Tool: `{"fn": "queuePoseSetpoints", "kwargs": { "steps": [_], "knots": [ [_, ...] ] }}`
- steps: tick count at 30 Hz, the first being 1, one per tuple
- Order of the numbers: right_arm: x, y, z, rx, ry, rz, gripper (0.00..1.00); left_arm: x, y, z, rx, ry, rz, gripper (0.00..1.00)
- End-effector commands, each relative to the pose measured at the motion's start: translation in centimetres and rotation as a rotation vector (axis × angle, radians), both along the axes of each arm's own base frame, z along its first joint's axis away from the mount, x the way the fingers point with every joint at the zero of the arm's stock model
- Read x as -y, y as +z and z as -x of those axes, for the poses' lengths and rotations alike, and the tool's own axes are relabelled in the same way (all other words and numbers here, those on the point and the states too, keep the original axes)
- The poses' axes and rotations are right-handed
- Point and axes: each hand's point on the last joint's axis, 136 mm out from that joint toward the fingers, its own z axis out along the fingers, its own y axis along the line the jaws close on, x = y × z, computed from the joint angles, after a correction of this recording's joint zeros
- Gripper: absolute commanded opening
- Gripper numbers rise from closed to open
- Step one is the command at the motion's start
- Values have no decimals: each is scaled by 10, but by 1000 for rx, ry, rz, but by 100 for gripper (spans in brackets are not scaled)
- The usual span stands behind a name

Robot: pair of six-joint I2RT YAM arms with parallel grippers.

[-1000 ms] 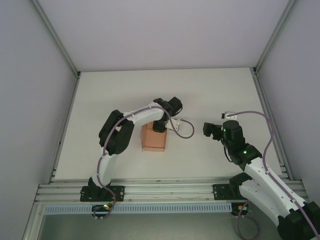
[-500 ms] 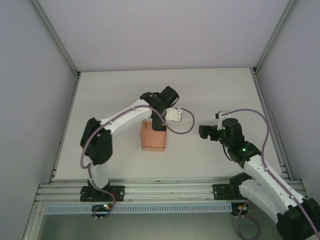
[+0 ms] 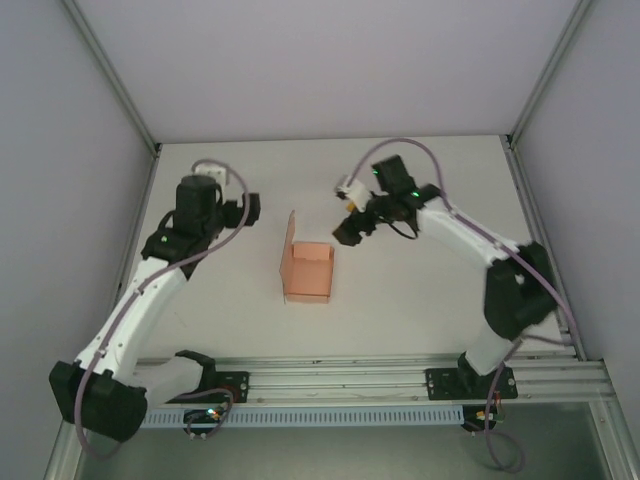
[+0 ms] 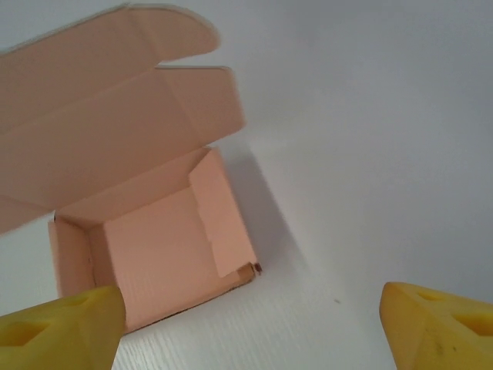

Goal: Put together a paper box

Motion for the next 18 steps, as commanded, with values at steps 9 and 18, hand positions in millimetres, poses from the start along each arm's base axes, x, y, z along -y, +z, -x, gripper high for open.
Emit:
{"fn": "queuePoseSetpoints", "kwargs": {
  "steps": [9, 18],
  "knots": [
    [-56, -85, -7, -154, 287, 267, 70, -51, -115, 54, -280, 302, 196, 100],
    [-58, -125, -18, -202, 235, 320, 60, -53, -134, 64, -323, 295, 167, 100]
  ]
}}
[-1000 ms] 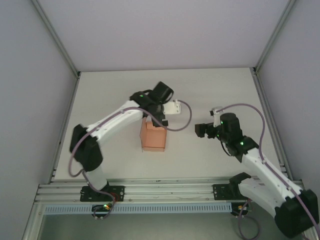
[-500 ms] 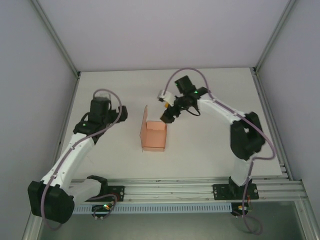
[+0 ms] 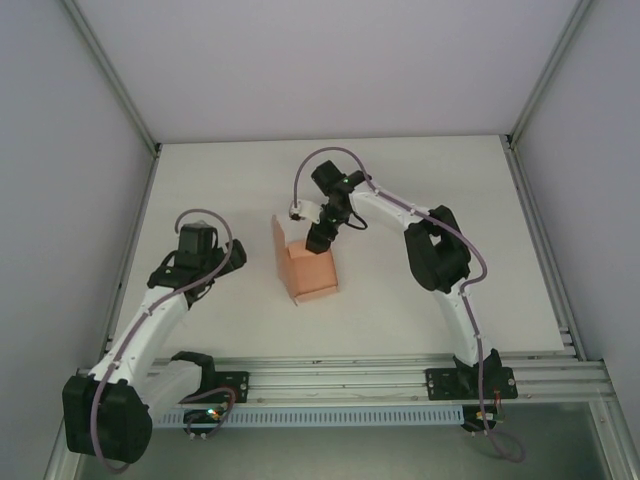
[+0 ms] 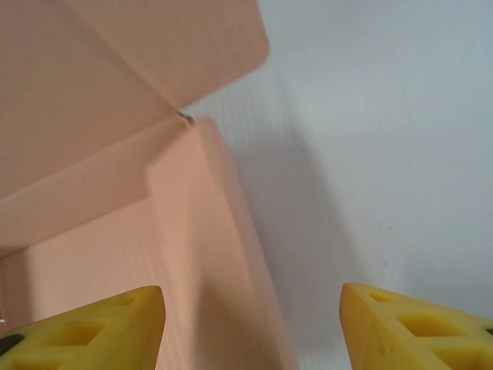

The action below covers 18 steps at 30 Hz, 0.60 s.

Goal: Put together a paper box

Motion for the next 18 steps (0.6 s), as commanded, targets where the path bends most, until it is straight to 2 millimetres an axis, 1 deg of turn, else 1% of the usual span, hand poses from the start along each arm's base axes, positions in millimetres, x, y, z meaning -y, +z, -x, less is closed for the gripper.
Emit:
{"fn": "queuePoseSetpoints", "kwargs": {
  "steps": [1, 3, 5, 11, 14, 16, 17, 18],
  "knots": [
    [7, -19, 3, -51, -27, 59, 57, 1, -3, 2, 0, 6, 26, 100],
    [5, -20, 1, -47, -41, 56, 51, 2, -4, 2, 3, 1, 31, 100],
    [4, -21, -2, -35, -46, 48, 50, 4, -3, 1, 11, -7, 38, 100],
    [1, -26, -6, -18, -40, 42, 26, 7, -6, 2, 10, -26, 46, 100],
    [4, -29, -5, -38, -83, 54, 10, 7, -8, 3, 9, -25, 48, 100],
    [7, -27, -7, -45, -175, 58, 6, 6, -8, 4, 11, -21, 52, 100],
    [10, -25, -10, -37, -252, 52, 4, 5, -9, 4, 13, -13, 54, 100],
    [15, -22, -16, -19, -373, 40, 1, 5, -9, 4, 15, -6, 56, 100]
  ]
}}
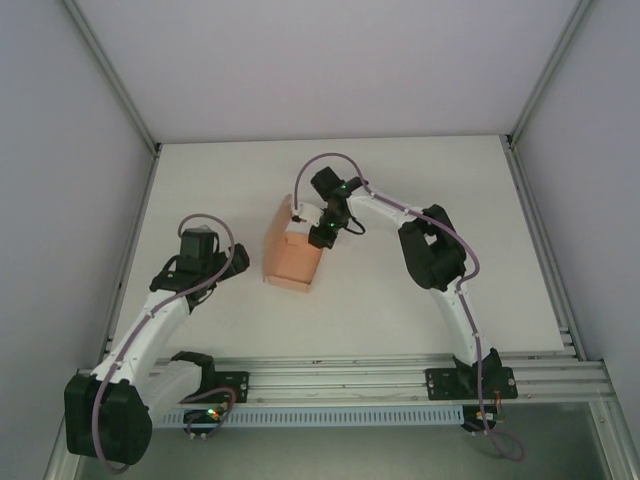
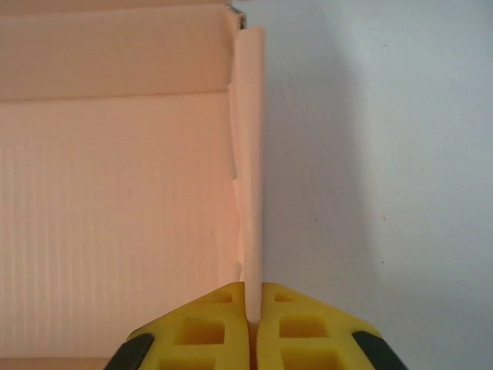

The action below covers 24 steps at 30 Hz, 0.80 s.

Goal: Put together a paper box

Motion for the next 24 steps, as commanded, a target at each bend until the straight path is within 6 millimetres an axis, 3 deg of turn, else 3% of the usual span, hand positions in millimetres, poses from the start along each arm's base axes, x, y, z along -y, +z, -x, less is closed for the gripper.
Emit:
{"fn": "queuePoseSetpoints", "kwargs": {
  "steps": [1, 5, 8, 11, 13, 15, 24],
  "knots": [
    [20, 5, -9, 19, -346, 17, 0, -2, 2, 0, 17, 23, 24, 100],
    [60, 13, 4, 98, -770, -4, 0, -4, 2, -3, 27, 47, 34, 100],
    [89, 6, 37, 108, -1001, 75, 0, 0, 0, -8, 27, 42, 54, 100],
    [104, -1, 71, 108, -1093, 171, 4, 5, -4, -12, 14, 28, 74, 100],
    [106, 0, 84, 142, -1092, 214, 7, 7, -8, -14, 4, 21, 84, 100],
    [108, 8, 87, 184, -1091, 232, 17, 10, -13, -15, -7, 11, 93, 100],
    [78, 42, 72, 213, -956, 74, 33, 15, -16, -12, -8, -25, 105, 100]
  ]
}}
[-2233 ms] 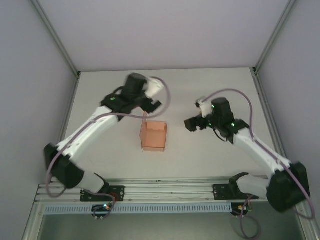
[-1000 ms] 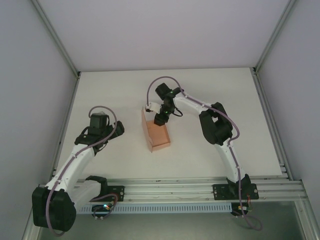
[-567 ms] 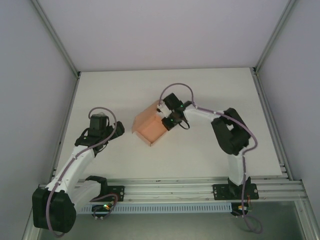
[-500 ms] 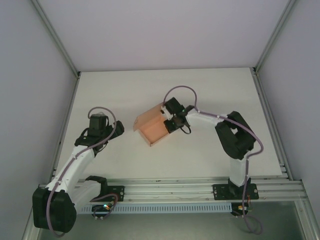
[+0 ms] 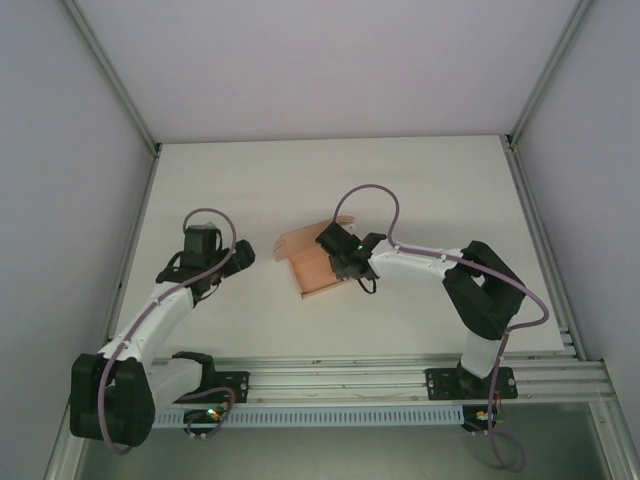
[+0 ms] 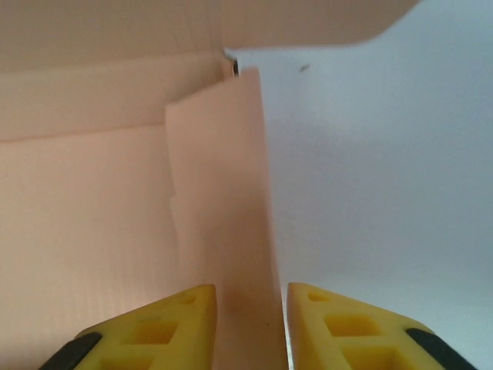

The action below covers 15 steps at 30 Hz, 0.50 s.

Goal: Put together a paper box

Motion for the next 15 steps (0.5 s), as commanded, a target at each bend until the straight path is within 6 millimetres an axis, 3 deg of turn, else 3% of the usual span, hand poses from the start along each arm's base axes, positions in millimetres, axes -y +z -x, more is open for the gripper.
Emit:
{"fn": "queuePoseSetpoints", "kwargs": {
  "steps": [1, 5, 10, 12, 15],
  "knots": [
    [-8, 22, -11, 67, 50, -35, 35, 0, -1, 4, 9, -4, 17, 100],
    [-7, 21, -23, 89, 87, -45, 41, -3, 0, 6, 19, -5, 4, 100],
    [-12, 2, -29, 36, 159, -110, 42, -3, 0, 8, 25, -10, 2, 100],
    [-17, -7, -29, 21, 205, -115, 41, -4, -1, 8, 23, -7, 1, 100],
    [-21, -25, -32, -1, 234, -112, 28, -3, -1, 7, 24, -9, 4, 100]
  ]
}}
